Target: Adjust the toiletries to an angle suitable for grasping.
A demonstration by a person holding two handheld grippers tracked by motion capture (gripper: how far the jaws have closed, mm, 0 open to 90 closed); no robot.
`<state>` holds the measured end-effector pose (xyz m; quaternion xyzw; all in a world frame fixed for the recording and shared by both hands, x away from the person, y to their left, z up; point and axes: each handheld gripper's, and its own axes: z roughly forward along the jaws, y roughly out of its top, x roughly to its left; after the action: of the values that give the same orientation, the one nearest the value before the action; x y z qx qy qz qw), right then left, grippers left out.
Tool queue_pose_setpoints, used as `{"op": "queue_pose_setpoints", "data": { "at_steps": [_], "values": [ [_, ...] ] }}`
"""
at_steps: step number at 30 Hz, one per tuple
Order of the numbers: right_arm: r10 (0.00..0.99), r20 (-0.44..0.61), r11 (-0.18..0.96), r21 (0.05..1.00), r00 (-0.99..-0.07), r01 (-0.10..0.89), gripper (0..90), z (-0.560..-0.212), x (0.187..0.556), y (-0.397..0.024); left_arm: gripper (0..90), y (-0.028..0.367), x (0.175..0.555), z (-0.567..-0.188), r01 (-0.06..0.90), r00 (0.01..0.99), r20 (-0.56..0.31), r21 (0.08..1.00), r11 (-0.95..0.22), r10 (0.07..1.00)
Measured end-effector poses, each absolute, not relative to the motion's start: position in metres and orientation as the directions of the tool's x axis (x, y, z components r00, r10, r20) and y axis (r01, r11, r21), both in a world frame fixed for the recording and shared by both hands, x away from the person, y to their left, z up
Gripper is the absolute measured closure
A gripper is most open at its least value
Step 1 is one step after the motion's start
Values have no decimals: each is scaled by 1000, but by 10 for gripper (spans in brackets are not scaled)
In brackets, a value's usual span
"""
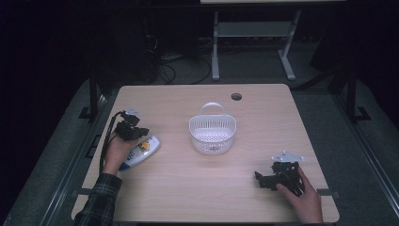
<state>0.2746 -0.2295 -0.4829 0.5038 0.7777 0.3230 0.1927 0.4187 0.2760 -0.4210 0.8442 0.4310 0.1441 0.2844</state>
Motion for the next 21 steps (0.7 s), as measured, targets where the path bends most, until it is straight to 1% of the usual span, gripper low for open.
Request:
{"op": "queue_pose_setpoints", "data": {
  "at_steps": [7, 17, 21],
  "values": [
    [907, 24, 287, 697, -421, 657, 0, -483, 274, -229, 900, 273, 426, -436, 673, 588, -9, 560, -483, 809],
    [907, 24, 287, 697, -421, 657, 0, -483, 274, -229, 900, 261, 418, -433, 651, 620, -12, 566, -506, 785],
    [907, 25, 286, 696, -420, 658, 0, -483, 274, -229, 900, 254, 410, -438, 647, 637, -26, 560, -516, 771]
  ]
}}
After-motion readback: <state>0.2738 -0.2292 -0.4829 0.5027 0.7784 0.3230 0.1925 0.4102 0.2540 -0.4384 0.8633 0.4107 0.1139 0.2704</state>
